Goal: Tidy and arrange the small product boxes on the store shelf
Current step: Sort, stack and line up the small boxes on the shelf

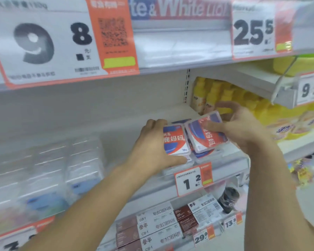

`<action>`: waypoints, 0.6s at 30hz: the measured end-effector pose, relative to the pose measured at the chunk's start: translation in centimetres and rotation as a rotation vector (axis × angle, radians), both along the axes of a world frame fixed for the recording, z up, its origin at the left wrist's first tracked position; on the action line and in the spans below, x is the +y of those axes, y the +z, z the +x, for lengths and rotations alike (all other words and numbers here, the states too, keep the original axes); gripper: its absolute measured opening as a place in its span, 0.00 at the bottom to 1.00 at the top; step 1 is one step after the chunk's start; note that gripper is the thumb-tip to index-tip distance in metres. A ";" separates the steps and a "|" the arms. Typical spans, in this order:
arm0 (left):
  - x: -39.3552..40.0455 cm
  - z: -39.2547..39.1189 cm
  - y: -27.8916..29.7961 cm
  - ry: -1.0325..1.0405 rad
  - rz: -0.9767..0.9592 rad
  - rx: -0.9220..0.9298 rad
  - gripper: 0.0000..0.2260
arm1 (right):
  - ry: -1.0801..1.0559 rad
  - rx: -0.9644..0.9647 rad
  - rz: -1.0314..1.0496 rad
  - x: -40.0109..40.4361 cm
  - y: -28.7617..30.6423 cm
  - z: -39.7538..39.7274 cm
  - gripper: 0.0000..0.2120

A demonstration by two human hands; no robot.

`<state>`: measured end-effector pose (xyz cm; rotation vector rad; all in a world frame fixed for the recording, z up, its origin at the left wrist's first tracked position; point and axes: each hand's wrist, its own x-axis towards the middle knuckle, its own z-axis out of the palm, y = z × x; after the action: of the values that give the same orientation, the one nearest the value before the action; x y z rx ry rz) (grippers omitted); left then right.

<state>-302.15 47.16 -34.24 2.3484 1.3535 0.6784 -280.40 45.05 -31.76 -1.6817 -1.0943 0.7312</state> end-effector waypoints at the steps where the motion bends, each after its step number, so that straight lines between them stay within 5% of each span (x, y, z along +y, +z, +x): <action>1: -0.2 -0.1 -0.5 -0.021 0.006 -0.020 0.40 | -0.064 -0.019 0.015 0.3 -0.2 -0.1 0.31; 5: -0.8 -0.3 -2.0 -0.064 -0.021 -0.078 0.37 | -0.115 -0.097 0.084 0.9 -0.8 0.0 0.07; 11: -1.6 -0.6 -3.3 -0.012 0.031 -0.091 0.38 | 0.131 -0.261 0.083 0.9 -1.5 0.4 0.14; 14: -1.7 -0.7 -3.4 -0.021 0.069 -0.065 0.36 | 0.088 -0.267 0.077 0.8 -1.8 0.5 0.13; 18: -1.7 -0.8 -3.7 -0.035 0.079 -0.080 0.37 | 0.095 -0.326 -0.222 -0.6 -1.6 1.4 0.24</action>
<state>-302.94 45.48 -37.99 2.3725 1.2697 0.8203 -278.97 44.44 -33.34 -1.9980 -1.3671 0.6725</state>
